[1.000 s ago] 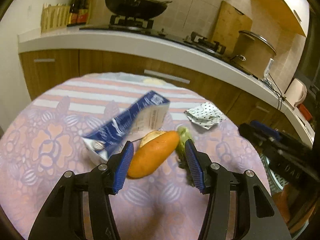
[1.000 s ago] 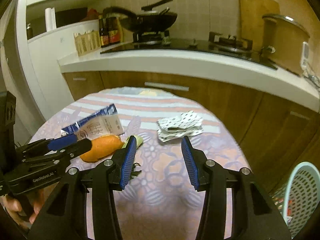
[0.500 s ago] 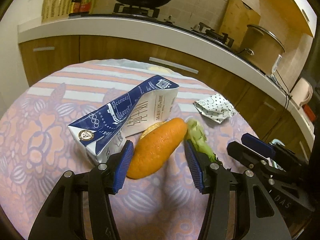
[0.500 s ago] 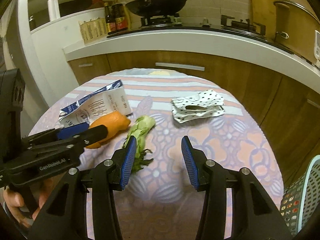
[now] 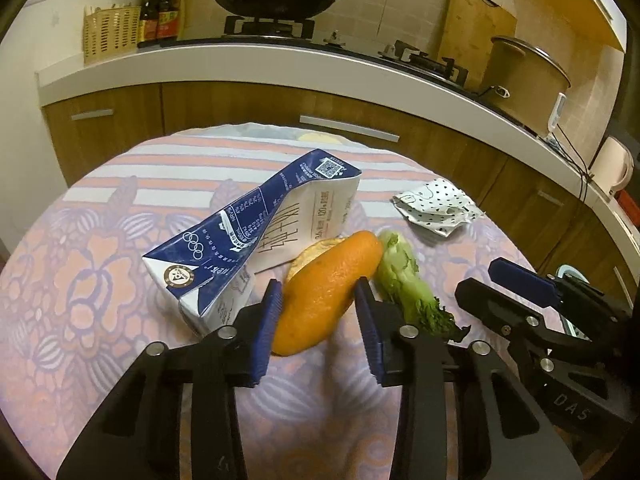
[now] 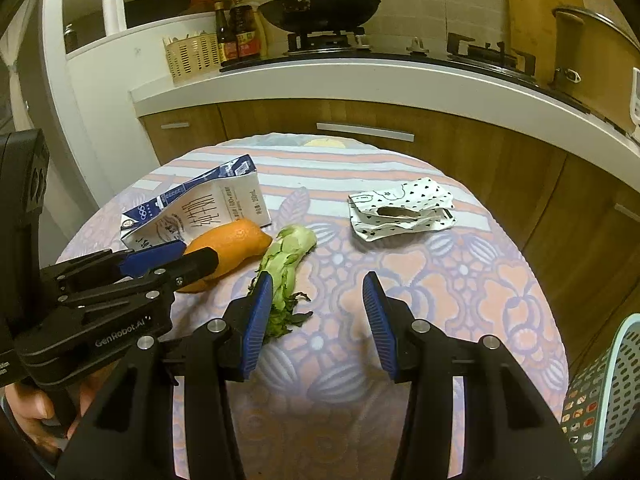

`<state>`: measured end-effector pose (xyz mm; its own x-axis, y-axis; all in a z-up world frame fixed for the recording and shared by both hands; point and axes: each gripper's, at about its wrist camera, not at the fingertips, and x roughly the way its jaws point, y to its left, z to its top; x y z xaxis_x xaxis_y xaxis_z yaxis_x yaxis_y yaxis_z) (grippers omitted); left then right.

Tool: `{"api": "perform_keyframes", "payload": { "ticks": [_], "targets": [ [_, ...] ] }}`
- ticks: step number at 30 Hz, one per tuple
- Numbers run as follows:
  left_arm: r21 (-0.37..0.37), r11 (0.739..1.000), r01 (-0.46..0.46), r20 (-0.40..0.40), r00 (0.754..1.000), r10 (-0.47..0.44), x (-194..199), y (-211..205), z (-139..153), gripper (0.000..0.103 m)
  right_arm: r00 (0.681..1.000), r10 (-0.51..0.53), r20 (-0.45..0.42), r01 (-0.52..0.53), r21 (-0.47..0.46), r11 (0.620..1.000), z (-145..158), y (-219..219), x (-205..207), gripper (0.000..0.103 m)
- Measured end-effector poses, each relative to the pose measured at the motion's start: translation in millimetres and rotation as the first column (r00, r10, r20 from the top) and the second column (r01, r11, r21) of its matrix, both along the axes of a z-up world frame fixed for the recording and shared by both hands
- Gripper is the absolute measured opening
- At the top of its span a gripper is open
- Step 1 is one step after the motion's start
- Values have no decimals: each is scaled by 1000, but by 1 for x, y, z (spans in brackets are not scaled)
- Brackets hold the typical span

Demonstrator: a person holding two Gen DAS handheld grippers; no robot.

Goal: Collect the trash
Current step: 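Grasp the second orange vegetable with the left tool while the right tool grasps the green leaves, then carry the orange vegetable and green leaves over the wastebasket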

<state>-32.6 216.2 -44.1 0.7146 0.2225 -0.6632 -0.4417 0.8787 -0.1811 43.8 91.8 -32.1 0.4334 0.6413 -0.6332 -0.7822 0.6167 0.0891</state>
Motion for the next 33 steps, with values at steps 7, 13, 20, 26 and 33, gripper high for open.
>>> {"api": "perform_keyframes", "payload": {
  "ticks": [7, 13, 20, 26, 33],
  "targets": [
    [-19, 1000, -6, 44, 999, 6, -12, 1, 4, 18, 998, 66, -16, -67, -50, 996, -6, 15, -7, 43],
    [-59, 998, -15, 86, 996, 20, -20, 7, 7, 17, 991, 103, -84, -111, -108, 988, -17, 36, -1, 43],
    [-89, 996, 8, 136, 991, 5, -26, 5, 14, 16, 991, 97, -95, -109, -130, 986, -20, 47, 3, 19],
    [-93, 995, 38, 168, 986, -22, -38, -14, 30, 16, 984, 88, -152, -97, -52, 994, -10, 11, 4, 17],
    [-100, 989, 107, 222, 971, -83, -42, -53, 53, 16, 991, 27, -129, -22, 36, 999, 17, -60, 3, 17]
  ]
}}
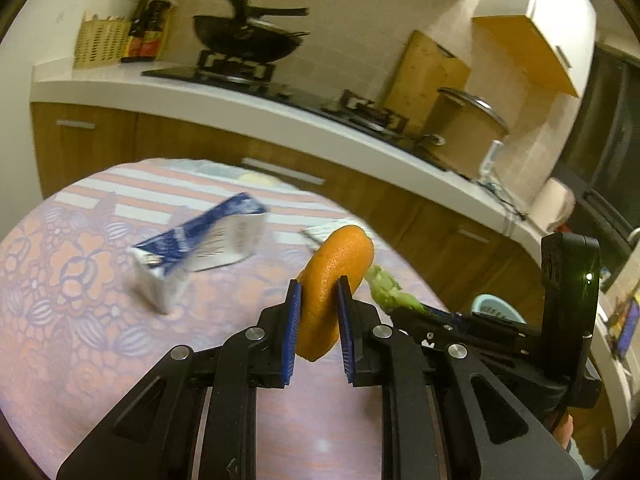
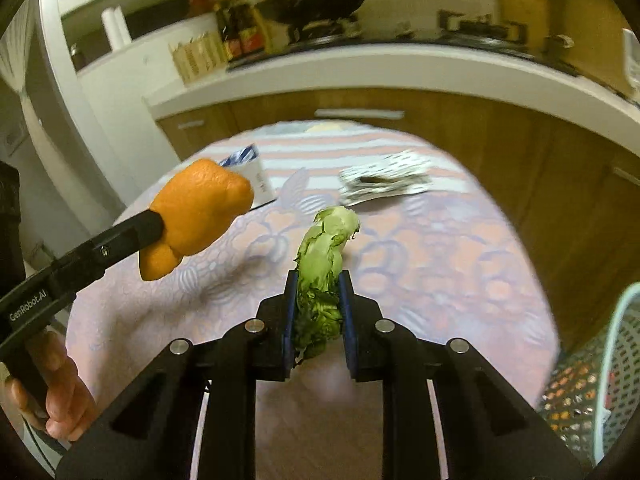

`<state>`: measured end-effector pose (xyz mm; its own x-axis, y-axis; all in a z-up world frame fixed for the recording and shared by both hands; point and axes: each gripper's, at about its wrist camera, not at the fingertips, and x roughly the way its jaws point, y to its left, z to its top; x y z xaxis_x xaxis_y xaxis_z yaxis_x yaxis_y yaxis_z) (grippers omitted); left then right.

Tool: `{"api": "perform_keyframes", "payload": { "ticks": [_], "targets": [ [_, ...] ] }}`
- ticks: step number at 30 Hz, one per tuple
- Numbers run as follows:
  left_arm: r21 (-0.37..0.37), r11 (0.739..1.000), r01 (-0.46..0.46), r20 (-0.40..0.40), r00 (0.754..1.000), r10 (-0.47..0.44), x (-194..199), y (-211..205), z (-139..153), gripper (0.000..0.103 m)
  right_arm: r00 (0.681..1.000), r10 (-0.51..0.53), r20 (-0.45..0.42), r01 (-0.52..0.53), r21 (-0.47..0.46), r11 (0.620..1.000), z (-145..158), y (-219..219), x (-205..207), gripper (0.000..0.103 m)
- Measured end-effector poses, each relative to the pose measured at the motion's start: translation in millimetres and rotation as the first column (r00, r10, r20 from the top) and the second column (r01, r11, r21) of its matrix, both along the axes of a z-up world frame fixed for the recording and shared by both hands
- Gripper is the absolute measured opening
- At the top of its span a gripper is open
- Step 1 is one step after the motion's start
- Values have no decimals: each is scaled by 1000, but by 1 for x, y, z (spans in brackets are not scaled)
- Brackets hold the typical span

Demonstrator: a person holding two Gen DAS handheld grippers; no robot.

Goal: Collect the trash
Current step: 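Carry the orange vegetable and green leaves over the wastebasket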

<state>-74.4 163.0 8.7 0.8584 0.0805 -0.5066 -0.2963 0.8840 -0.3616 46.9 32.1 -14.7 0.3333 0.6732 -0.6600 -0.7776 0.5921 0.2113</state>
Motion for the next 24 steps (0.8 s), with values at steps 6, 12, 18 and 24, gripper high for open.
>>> {"api": "perform_keyframes", "payload": {
  "ticks": [6, 12, 18, 24],
  "targets": [
    [11, 996, 85, 26, 996, -85, 19, -44, 16, 16, 995, -86, 48, 83, 59, 995, 27, -56, 6, 17],
    [11, 980, 199, 37, 979, -199, 53, -98, 29, 16, 971, -206, 120, 195, 98, 976, 49, -124, 14, 17],
    [24, 949, 313, 32, 949, -314, 97, -163, 34, 16, 916, -352, 195, 339, 94, 936, 56, -190, 28, 17],
    [14, 917, 399, -3, 917, -399, 141, -216, 22, 16, 863, -469, 187, 461, 88, 883, 44, -255, 46, 17]
  ]
}}
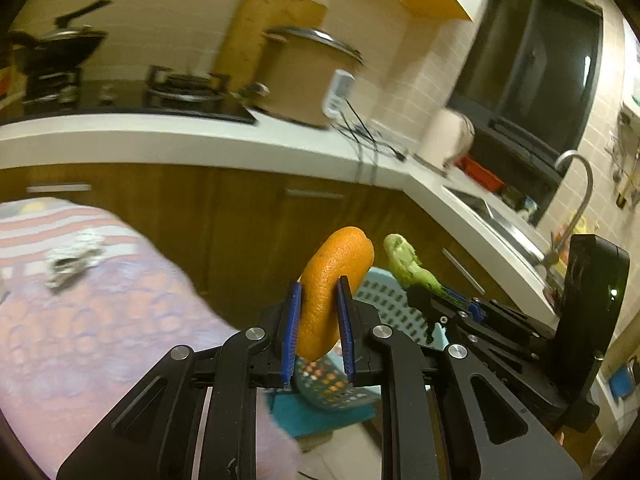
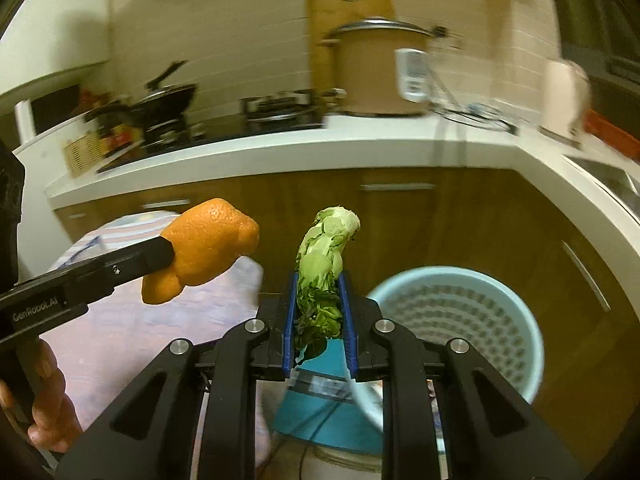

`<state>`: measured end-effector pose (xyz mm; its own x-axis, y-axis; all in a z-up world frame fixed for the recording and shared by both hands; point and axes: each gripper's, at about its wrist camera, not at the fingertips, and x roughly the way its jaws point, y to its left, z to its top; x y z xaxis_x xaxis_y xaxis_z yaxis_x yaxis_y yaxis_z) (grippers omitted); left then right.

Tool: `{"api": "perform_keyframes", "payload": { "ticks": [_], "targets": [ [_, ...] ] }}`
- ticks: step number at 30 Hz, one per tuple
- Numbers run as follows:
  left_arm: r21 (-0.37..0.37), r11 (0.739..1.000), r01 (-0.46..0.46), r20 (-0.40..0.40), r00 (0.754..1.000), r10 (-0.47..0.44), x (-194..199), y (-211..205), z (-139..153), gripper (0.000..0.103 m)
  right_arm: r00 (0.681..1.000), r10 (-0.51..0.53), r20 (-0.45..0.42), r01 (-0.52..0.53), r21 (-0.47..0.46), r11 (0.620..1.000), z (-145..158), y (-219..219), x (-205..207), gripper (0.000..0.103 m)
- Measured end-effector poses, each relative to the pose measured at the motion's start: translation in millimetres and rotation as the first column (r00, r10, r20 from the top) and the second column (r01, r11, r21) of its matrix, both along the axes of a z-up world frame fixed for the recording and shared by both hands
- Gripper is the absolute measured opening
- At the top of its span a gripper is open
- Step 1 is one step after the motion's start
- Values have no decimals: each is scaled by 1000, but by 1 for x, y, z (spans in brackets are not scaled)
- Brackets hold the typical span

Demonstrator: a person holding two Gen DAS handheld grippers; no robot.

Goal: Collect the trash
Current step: 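Carry the orange vegetable and green leaves over the wastebasket, then open both tools over the basket and move back to the table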

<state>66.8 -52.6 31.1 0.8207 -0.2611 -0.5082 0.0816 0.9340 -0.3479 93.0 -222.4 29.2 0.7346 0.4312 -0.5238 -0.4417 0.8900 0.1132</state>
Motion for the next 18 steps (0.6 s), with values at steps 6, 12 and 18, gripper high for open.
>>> {"api": "perform_keyframes", "payload": {
  "ticks": [6, 12, 18],
  "targets": [
    [19, 997, 74, -65, 995, -72, 41, -48, -23, 16, 989, -121, -87, 123, 25, 992, -30, -63, 27, 17],
    [22, 992, 124, -127, 985, -120, 69, -80, -47, 16, 966, -197, -168, 202, 14, 979, -56, -98, 48, 17],
    [25, 985, 169, -183, 970, -161, 90, -104, -67, 17, 942, -225, -248, 234, 7, 972, -82, -117, 62, 17]
  ]
}}
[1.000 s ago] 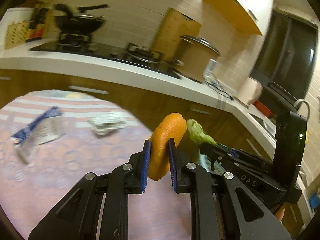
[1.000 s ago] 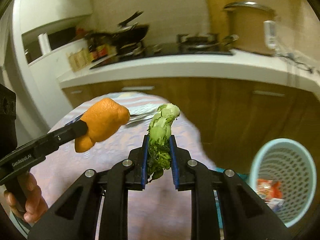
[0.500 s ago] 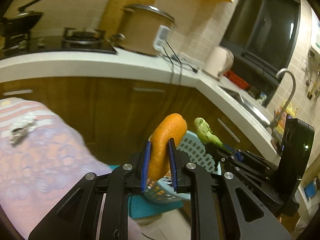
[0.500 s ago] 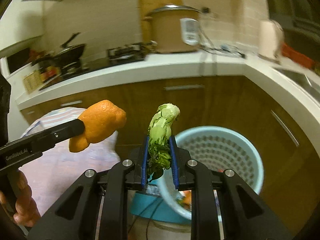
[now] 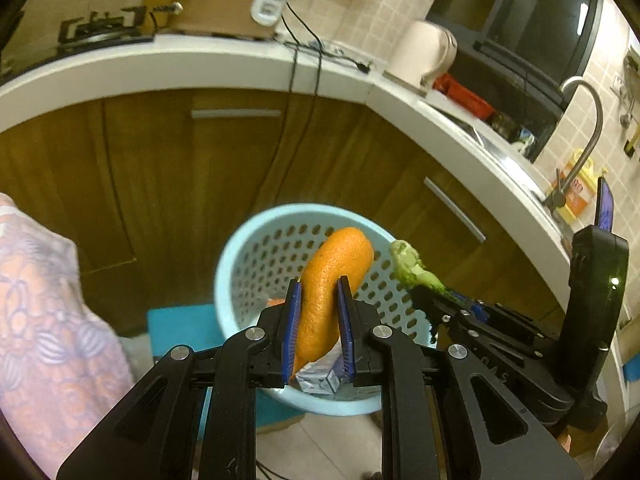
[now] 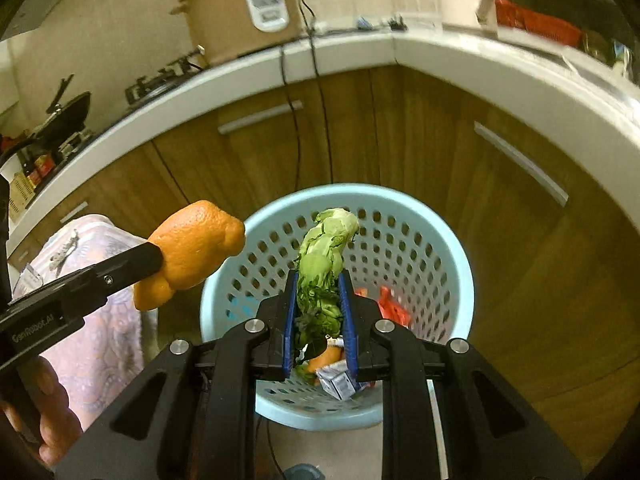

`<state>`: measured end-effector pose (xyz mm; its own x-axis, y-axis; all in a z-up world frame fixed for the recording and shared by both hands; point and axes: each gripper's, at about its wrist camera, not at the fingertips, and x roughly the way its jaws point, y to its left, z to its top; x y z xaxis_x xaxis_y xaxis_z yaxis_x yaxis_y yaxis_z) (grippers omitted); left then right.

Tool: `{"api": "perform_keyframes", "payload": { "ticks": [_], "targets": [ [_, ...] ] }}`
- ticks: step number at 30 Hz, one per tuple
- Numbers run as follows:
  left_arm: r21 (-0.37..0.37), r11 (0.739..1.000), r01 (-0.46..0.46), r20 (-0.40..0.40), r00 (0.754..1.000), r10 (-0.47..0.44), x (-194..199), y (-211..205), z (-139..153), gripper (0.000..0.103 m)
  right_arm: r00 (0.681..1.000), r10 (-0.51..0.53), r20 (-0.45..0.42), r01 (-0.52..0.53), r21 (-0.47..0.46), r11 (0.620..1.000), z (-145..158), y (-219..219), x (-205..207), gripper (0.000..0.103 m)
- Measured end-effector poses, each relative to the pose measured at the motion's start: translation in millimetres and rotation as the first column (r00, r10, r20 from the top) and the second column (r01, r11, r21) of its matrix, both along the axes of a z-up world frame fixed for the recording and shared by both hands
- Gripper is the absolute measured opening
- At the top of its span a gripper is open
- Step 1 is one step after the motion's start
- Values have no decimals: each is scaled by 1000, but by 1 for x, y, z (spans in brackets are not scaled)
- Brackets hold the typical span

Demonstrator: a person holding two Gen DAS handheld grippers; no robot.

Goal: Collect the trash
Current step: 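Open both tools over the basket and move back to the table, then grasp the white milk carton with the left tool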

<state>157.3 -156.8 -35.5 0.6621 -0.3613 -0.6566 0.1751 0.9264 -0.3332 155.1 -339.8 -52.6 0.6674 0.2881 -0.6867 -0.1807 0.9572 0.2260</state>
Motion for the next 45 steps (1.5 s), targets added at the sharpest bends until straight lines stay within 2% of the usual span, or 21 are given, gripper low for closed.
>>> {"api": "perform_keyframes", "payload": {
  "ticks": [4, 6, 8, 10, 13, 16, 23, 29, 34, 37, 39, 44, 45],
  "targets": [
    [-31, 999, 28, -54, 998, -30, 11, -11, -13, 21, 995, -8, -100, 17, 88, 996, -20, -13, 16, 18],
    [-35, 999, 30, -61, 998, -33, 12, -13, -16, 35, 990, -18, -137, 34, 114, 993, -29, -19, 20, 20],
    [-23, 999, 22, -54, 998, -23, 12, -12, -16, 45, 988, -19, -151, 39, 130, 991, -33, -22, 21, 24],
    [-19, 1000, 22, -52, 998, -23, 10, -11, -16, 45, 989, -25, -149, 44, 130, 990, -33, -25, 19, 28],
    [-16, 1000, 21, -48, 999, -22, 5, -7, -12, 45, 993, -20, -115, 35, 129, 991, -26, -24, 16, 33],
    [2, 1000, 14, -26, 1000, -14, -4, -3, -6, 45, 998, 1, -68, 7, 120, 993, -13, -14, 8, 46],
    [4, 998, -64, 47, 997, 64, -40, 38, 21, 45, 993, 115, 42, -118, 96, 988, 26, 40, -9, 47],
    [-29, 982, -185, 104, 977, 187, -78, 97, 46, 45, 963, 242, 115, -253, 84, 964, 59, 106, -22, 47],
    [-39, 948, -315, 152, 936, 317, -116, 154, 66, 45, 924, 348, 155, -360, 52, 932, 79, 166, -35, 48],
    [-45, 912, -407, 171, 897, 408, -141, 192, 74, 46, 896, 408, 173, -419, 32, 908, 87, 202, -44, 49],
    [-45, 876, -480, 183, 858, 480, -160, 221, 79, 52, 875, 448, 186, -458, 15, 889, 91, 229, -50, 50],
    [-44, 783, -620, 194, 764, 616, -201, 286, 82, 53, 822, 529, 213, -539, -11, 842, 90, 292, -63, 50],
    [-39, 756, -654, 188, 738, 648, -210, 300, 80, 53, 815, 539, 214, -549, -14, 836, 87, 302, -64, 50]
  ]
}}
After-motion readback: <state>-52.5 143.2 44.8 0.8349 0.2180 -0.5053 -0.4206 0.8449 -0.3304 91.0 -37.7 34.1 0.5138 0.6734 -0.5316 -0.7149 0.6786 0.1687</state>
